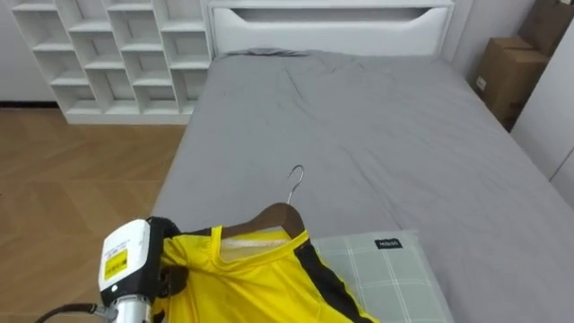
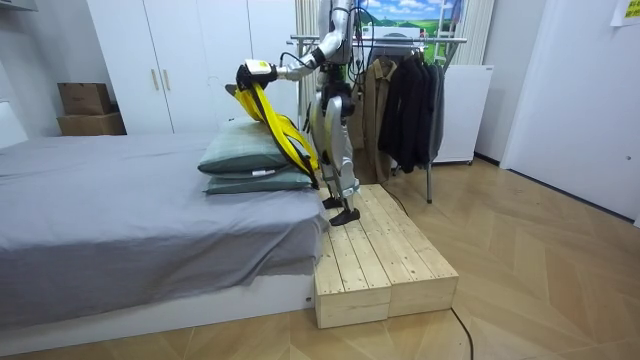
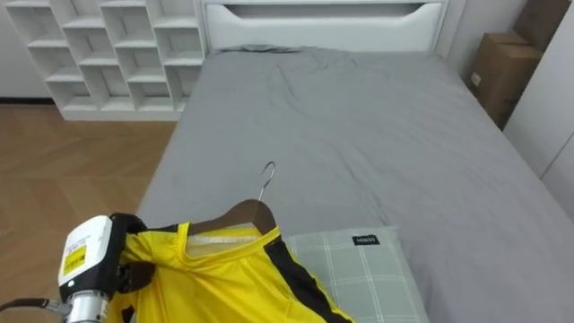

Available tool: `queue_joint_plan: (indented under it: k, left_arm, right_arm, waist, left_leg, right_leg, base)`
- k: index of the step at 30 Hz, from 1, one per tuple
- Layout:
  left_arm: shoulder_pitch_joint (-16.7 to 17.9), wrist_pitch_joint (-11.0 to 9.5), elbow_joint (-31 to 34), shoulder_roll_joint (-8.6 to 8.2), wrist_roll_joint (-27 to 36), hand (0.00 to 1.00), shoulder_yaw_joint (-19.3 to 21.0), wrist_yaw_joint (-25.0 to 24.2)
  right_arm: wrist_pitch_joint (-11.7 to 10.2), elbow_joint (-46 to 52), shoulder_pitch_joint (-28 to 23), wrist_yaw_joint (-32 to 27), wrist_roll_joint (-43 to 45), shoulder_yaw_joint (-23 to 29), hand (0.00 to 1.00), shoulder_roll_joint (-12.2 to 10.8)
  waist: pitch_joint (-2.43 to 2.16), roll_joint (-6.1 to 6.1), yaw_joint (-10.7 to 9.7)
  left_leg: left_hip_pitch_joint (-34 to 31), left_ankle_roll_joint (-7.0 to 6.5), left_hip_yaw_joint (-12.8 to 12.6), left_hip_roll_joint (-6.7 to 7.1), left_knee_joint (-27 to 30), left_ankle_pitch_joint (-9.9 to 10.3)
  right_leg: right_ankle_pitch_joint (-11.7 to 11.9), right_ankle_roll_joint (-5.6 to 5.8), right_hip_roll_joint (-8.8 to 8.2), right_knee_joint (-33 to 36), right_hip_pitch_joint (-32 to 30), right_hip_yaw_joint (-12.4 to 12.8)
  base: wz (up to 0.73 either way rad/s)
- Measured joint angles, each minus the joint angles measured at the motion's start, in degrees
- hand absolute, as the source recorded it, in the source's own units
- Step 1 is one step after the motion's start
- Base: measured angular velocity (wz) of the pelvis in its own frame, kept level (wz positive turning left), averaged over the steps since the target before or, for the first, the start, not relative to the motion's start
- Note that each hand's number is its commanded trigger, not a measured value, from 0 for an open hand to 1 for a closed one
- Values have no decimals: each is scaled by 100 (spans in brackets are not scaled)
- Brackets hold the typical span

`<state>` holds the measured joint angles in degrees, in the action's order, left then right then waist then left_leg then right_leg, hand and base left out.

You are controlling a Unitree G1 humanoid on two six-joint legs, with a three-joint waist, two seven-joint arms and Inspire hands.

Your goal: Hang clothes

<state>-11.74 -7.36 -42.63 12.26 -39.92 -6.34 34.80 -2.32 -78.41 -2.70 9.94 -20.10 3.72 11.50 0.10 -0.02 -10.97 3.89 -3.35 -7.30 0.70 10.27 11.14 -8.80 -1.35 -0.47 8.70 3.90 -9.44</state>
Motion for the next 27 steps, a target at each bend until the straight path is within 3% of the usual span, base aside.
queue_joint_plan:
  k: [7,12,17,22,27]
  left_arm:
    - [0,-12,141,53,225,100,3,180]
    - [3,-15,280,242,226,100,16,453]
    - [4,-16,411,280,222,100,113,655]
    - [4,-16,412,281,225,100,132,855]
    - [41,-16,546,288,215,100,181,855]
  right_arm:
    - [106,-20,-78,-597,739,118,0,123]
    - [240,77,-117,-1089,1300,518,0,367]
    - [285,456,-55,-1585,1601,898,0,679]
    - [234,1018,51,-1963,1722,1302,0,725]
    - [237,2146,76,-2179,1717,1412,0,765]
  waist:
    - [-6,-10,-29]
    - [-1,-67,-103]
    - [-89,-236,-133]
    - [-43,-352,-114]
    - [-35,-365,-52]
  left_leg:
    - [22,-1,-3,4,2,2]
    - [-9,-2,-1,5,5,2]
    - [-18,-2,-7,1,34,1]
    - [-19,-2,-3,2,25,2]
    - [-23,-2,-10,1,-3,2]
  right_leg:
    - [-1,2,0,25,9,10]
    - [-35,8,-11,121,-32,5]
    - [-34,6,-9,135,-59,13]
    - [-35,7,-12,170,-61,19]
    - [-36,9,-9,189,-98,30]
  base:
    - [0]
    - [0]
    - [-1]
    - [0]
    - [0]
